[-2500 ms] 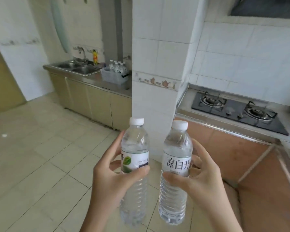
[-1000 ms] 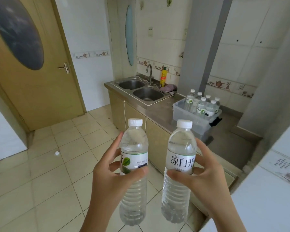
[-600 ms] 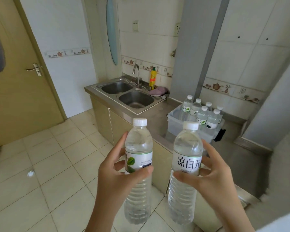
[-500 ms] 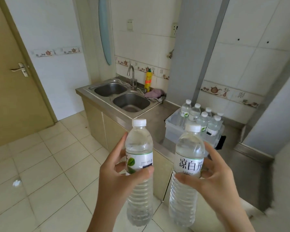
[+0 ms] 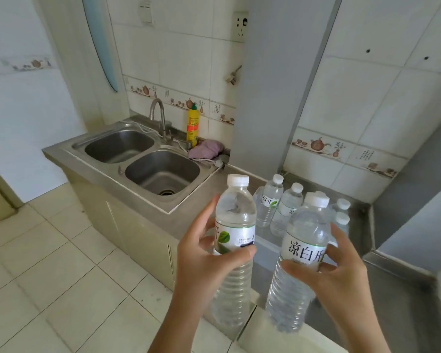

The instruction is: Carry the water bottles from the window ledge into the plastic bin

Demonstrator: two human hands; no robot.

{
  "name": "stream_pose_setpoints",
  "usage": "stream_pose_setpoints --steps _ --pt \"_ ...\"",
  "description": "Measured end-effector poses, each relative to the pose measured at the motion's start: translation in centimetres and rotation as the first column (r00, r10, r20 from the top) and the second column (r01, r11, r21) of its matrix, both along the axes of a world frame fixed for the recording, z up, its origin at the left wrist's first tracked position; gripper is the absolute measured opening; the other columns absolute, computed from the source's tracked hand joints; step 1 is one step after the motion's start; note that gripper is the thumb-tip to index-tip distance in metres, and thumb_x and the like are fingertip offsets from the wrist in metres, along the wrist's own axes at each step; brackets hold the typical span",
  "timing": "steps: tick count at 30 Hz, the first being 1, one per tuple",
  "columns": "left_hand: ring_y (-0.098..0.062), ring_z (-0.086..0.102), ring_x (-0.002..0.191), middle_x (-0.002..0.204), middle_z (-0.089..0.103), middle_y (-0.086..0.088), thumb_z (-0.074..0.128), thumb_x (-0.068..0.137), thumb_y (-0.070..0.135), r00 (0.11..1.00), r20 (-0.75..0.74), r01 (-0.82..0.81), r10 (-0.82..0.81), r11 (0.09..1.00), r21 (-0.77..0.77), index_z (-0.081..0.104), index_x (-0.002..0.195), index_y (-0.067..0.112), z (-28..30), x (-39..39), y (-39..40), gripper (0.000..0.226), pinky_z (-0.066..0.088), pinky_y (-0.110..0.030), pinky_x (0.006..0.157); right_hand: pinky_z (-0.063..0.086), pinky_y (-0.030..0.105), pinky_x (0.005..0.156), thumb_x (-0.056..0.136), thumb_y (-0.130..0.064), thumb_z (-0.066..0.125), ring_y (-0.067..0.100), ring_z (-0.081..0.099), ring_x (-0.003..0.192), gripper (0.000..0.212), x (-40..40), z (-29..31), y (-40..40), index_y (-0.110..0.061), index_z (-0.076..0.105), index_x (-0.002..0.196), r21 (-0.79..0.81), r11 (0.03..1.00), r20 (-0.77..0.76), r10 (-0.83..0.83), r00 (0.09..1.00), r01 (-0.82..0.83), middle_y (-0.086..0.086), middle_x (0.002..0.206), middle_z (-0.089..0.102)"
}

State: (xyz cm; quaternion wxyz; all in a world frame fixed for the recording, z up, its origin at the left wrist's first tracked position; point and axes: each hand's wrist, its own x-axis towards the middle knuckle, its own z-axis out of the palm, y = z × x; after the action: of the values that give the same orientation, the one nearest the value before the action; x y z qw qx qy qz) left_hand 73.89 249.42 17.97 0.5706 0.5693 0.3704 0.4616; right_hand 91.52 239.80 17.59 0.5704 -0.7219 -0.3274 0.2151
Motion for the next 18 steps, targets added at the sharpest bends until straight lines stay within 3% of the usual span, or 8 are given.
stream_pose_setpoints --steps 4,8,12,15,18 --pt "-0.006 0.072 0.092 0.105 0.074 0.019 0.089 0.056 -0.007 0.999 -0.015 0.029 -0.03 0.999 -0.019 0.06 0.118 0.045 -0.8 4.8 5.0 0.087 0.057 -0.019 0.068 0.051 0.028 0.068 0.054 -0.012 0.091 0.01 0.067 0.081 0.088 4.4 -1.4 5.0 -0.038 0.047 0.126 -0.018 0.998 0.03 -0.066 0.997 0.067 -0.009 0.1 0.066" --pt "-0.002 0.07 0.094 0.108 0.072 0.017 0.092 0.054 -0.001 0.998 -0.027 0.058 -0.059 0.998 -0.024 0.057 0.117 0.05 -1.6 9.6 9.9 0.088 0.055 -0.016 0.068 0.05 0.03 0.072 0.053 -0.015 0.091 0.009 0.064 0.083 0.094 7.8 -3.1 9.7 -0.036 0.044 0.132 -0.03 0.993 0.04 -0.109 0.993 0.11 -0.006 0.104 0.062" --pt "-0.004 0.068 0.1 0.117 0.067 0.013 0.091 0.053 -0.003 0.996 -0.044 0.071 -0.072 0.997 -0.014 0.051 0.131 0.046 -3.2 14.1 13.9 0.101 0.057 -0.022 0.074 0.053 0.035 0.077 0.053 -0.013 0.092 0.017 0.064 0.087 0.097 10.0 -5.7 13.5 -0.033 0.042 0.134 -0.035 0.988 0.041 -0.151 0.988 0.153 -0.007 0.105 0.061" --pt "0.0 0.067 0.096 0.108 0.069 0.019 0.09 0.054 -0.005 0.992 -0.075 0.099 -0.101 0.995 -0.02 0.057 0.116 0.047 -4.9 16.5 16.1 0.088 0.057 -0.026 0.078 0.053 0.036 0.081 0.054 -0.011 0.091 0.018 0.063 0.091 0.095 11.0 -7.1 15.2 -0.032 0.042 0.133 -0.045 0.979 0.026 -0.196 0.98 0.197 -0.015 0.1 0.058" --pt "0.007 0.066 0.092 0.101 0.069 0.024 0.091 0.053 -0.005 0.981 -0.103 0.16 -0.165 0.986 -0.051 0.054 0.112 0.042 -7.2 18.0 17.7 0.084 0.055 -0.017 0.073 0.052 0.035 0.083 0.053 -0.006 0.09 0.017 0.062 0.093 0.092 11.5 -8.5 16.4 -0.028 0.044 0.129 -0.047 0.972 0.012 -0.228 0.974 0.228 -0.014 0.103 0.059"
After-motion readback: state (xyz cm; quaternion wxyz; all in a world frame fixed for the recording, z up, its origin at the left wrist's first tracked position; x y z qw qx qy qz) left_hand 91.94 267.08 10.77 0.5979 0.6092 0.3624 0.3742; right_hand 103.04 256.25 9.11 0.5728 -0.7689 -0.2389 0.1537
